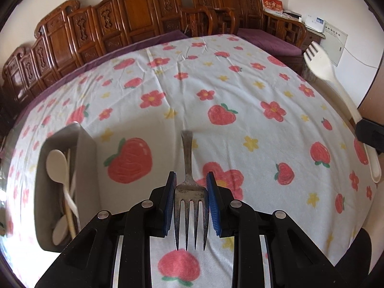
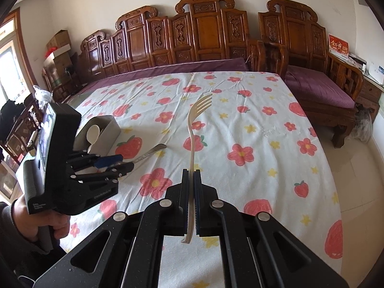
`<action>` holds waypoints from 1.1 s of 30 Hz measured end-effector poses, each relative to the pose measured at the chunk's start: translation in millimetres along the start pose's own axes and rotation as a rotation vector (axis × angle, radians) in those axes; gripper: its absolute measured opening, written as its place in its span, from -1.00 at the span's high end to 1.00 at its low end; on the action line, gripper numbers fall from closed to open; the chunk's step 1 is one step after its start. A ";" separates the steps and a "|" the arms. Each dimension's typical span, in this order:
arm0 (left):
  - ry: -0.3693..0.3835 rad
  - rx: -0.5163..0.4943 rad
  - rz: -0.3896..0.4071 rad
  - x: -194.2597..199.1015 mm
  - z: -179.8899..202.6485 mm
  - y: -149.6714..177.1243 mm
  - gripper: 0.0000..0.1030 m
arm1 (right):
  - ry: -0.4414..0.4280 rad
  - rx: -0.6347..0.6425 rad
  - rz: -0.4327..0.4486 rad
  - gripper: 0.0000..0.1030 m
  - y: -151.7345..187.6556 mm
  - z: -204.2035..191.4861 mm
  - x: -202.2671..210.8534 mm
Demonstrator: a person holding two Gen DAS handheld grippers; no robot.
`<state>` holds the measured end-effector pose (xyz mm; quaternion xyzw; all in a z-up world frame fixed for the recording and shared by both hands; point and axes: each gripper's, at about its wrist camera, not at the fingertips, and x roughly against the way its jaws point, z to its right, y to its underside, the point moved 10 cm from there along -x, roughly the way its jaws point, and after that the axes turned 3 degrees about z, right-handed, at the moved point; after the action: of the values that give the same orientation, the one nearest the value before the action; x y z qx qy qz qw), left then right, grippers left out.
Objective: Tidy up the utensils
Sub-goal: 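Grasp the metal fork by its handle with the left tool while right holds white fork, then lift the metal fork with the left tool while right carries white fork toward tray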
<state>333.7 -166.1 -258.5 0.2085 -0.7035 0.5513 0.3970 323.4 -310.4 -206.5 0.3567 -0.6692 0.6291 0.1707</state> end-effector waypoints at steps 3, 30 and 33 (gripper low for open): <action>-0.006 -0.010 0.015 6.4 -1.0 -2.8 0.54 | -0.002 0.008 -0.001 0.91 1.0 -4.2 0.3; 0.021 -0.082 -0.129 -32.4 23.2 52.2 0.52 | 0.004 0.019 -0.012 0.91 3.5 -4.9 -2.2; 0.046 -0.050 -0.142 -39.6 22.4 45.8 0.42 | 0.006 0.016 -0.015 0.91 4.2 -3.1 -2.7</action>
<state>316.6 -178.9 -319.4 0.2352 -0.6913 0.5086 0.4563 321.7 -306.9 -210.9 0.3614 -0.6609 0.6342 0.1743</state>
